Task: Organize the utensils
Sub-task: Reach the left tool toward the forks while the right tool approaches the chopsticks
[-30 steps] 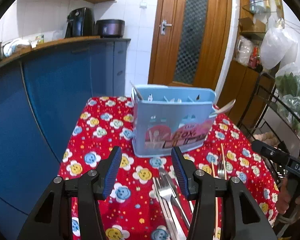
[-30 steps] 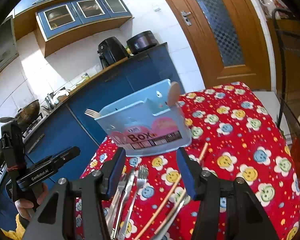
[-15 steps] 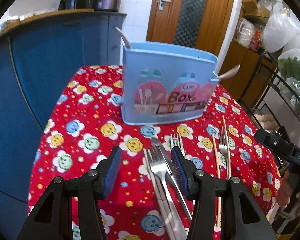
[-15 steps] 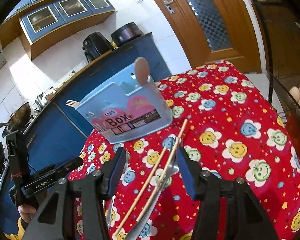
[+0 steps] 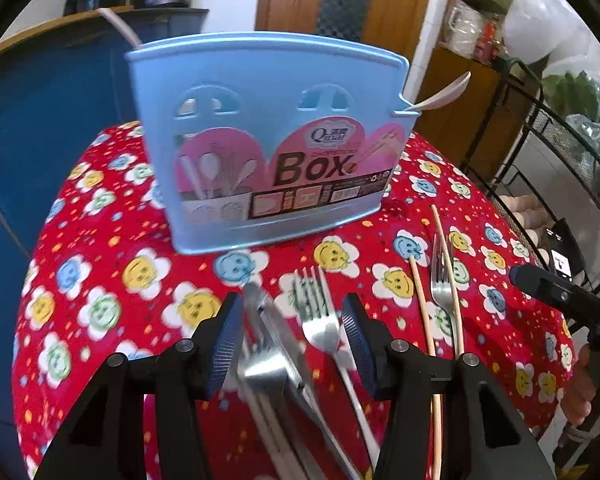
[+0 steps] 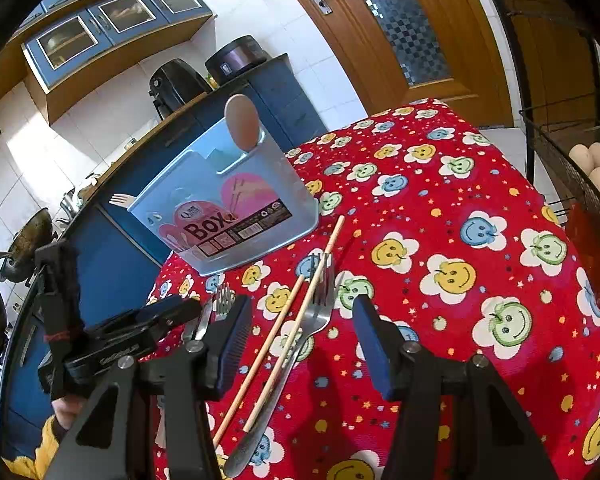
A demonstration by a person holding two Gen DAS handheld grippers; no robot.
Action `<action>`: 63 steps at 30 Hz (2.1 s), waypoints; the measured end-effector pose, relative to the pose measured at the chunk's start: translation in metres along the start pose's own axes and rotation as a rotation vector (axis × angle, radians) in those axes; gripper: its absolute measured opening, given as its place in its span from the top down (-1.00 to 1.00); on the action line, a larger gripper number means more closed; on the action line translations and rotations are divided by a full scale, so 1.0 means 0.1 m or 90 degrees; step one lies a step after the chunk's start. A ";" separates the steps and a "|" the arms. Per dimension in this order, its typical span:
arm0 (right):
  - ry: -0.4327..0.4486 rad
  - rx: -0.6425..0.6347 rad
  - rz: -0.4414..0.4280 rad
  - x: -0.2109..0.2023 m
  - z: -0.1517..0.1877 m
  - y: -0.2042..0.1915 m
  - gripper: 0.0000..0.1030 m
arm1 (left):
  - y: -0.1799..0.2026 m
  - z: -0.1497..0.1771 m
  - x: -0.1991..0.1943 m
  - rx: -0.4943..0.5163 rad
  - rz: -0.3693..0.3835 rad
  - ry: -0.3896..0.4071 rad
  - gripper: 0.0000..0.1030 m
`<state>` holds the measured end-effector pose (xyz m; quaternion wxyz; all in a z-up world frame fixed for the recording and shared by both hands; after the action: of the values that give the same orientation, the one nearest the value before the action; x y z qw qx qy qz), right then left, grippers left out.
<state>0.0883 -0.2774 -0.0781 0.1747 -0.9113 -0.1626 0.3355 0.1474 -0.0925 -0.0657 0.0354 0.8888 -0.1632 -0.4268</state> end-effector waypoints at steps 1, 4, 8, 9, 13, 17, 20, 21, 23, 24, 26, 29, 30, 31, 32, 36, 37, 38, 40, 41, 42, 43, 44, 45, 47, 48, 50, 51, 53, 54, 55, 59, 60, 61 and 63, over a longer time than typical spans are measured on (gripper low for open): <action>-0.001 0.001 0.000 0.00 0.00 0.01 -0.09 | 0.02 -0.02 0.04 0.007 0.002 -0.002 -0.03; -0.003 0.007 -0.001 0.02 0.01 0.05 -0.09 | 0.09 -0.05 0.14 0.034 0.015 -0.007 0.00; -0.006 0.013 -0.001 0.03 0.03 0.09 -0.09 | 0.11 -0.08 0.23 0.046 0.030 -0.019 0.12; -0.007 0.014 -0.001 0.04 0.03 0.10 -0.09 | 0.11 -0.09 0.25 0.043 0.037 -0.023 0.13; -0.011 0.015 -0.002 0.06 0.04 0.11 -0.09 | 0.08 -0.09 0.28 0.034 0.063 -0.034 0.13; -0.014 0.016 -0.002 0.08 0.05 0.11 -0.09 | 0.10 -0.05 0.35 0.026 0.095 -0.058 0.13; -0.016 0.014 -0.001 0.09 0.06 0.10 -0.09 | 0.13 -0.04 0.37 0.020 0.111 -0.065 0.16; -0.017 0.015 -0.001 0.09 0.06 0.10 -0.09 | 0.13 -0.03 0.36 0.018 0.115 -0.065 0.31; -0.018 0.015 -0.001 0.10 0.06 0.10 -0.09 | 0.16 -0.01 0.33 0.015 0.130 -0.070 0.39; -0.018 0.015 0.000 0.10 0.06 0.10 -0.09 | 0.17 -0.01 0.33 0.014 0.134 -0.071 0.46; -0.018 0.015 -0.001 0.10 0.06 0.10 -0.09 | 0.18 0.01 0.31 0.017 0.135 -0.073 0.56; -0.017 0.013 -0.001 0.10 0.07 0.09 -0.09 | 0.19 0.03 0.31 0.021 0.133 -0.076 0.66; -0.017 0.013 -0.001 0.10 0.06 0.09 -0.09 | 0.20 0.04 0.31 0.023 0.132 -0.075 0.68; -0.017 0.012 -0.001 0.10 0.07 0.09 -0.09 | 0.22 0.04 0.32 0.024 0.129 -0.076 0.68; -0.018 0.011 -0.001 0.11 0.07 0.09 -0.09 | 0.23 0.05 0.33 0.024 0.128 -0.077 0.69; -0.018 0.012 0.001 0.11 0.07 0.09 -0.09 | 0.30 0.06 0.35 0.022 0.126 -0.075 0.74; -0.019 0.013 0.001 0.11 0.07 0.10 -0.09 | 0.32 0.06 0.35 0.023 0.126 -0.075 0.74; -0.019 0.014 0.001 0.11 0.07 0.10 -0.09 | 0.33 0.06 0.35 0.025 0.124 -0.074 0.74; -0.019 0.014 0.001 0.11 0.07 0.11 -0.09 | 0.35 0.07 0.36 0.027 0.117 -0.073 0.74; -0.019 0.014 0.001 0.10 0.07 0.11 -0.09 | 0.34 0.07 0.36 0.029 0.116 -0.072 0.73; -0.019 0.014 0.001 0.11 0.07 0.11 -0.09 | 0.35 0.06 0.37 0.031 0.115 -0.073 0.72; -0.019 0.015 0.001 0.11 0.07 0.11 -0.09 | 0.36 0.06 0.39 0.034 0.114 -0.074 0.71; -0.020 0.015 0.001 0.11 0.08 0.11 -0.09 | 0.37 0.06 0.41 0.034 0.113 -0.074 0.69; -0.020 0.016 0.001 0.11 0.08 0.11 -0.09 | 0.38 0.05 0.42 0.033 0.113 -0.074 0.67; -0.021 0.018 0.000 0.11 0.08 0.12 -0.09 | 0.38 0.04 0.44 0.033 0.111 -0.072 0.65; -0.022 0.018 0.000 0.11 0.09 0.12 -0.09 | 0.39 0.03 0.45 0.034 0.109 -0.069 0.63; -0.023 0.017 -0.001 0.11 0.09 0.11 -0.09 | 0.40 0.02 0.46 0.038 0.107 -0.065 0.58; -0.023 0.016 -0.001 0.11 0.09 0.11 -0.09 | 0.42 0.02 0.47 0.043 0.105 -0.063 0.55; -0.023 0.012 0.000 0.11 0.08 0.11 -0.09 | 0.43 0.02 0.47 0.052 0.101 -0.059 0.52; -0.023 0.010 0.001 0.12 0.07 0.10 -0.09 | 0.44 0.02 0.47 0.058 0.096 -0.056 0.52; -0.022 0.007 0.002 0.12 0.05 0.10 -0.09 | 0.45 0.02 0.47 0.060 0.092 -0.054 0.52; -0.021 -0.007 0.003 0.17 -0.11 0.11 -0.09 | 0.46 0.02 0.47 0.060 0.092 -0.056 0.53; -0.022 -0.009 0.003 0.19 -0.14 0.11 -0.09 | 0.46 0.02 0.47 0.058 0.094 -0.057 0.63; -0.025 -0.010 0.003 0.23 -0.18 0.12 -0.09 | 0.46 0.03 0.47 0.057 0.098 -0.058 0.73; -0.032 -0.011 0.000 0.30 -0.25 0.13 -0.09 | 0.47 0.03 0.46 0.053 0.099 -0.057 0.73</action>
<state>0.1292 -0.2818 -0.0820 0.1627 -0.9040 -0.1701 0.3570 0.1595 -0.1516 -0.0923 0.0243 0.8543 -0.2503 -0.4549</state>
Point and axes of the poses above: each gripper's, at about its wrist camera, not at the fingertips, and x roughly the way its jaws point, y to its right, z to its underside, the point moved 10 cm from there along x, roughly the way its jaws point, and after that the axes turned 6 degrees about -x, right-handed, at the moved point
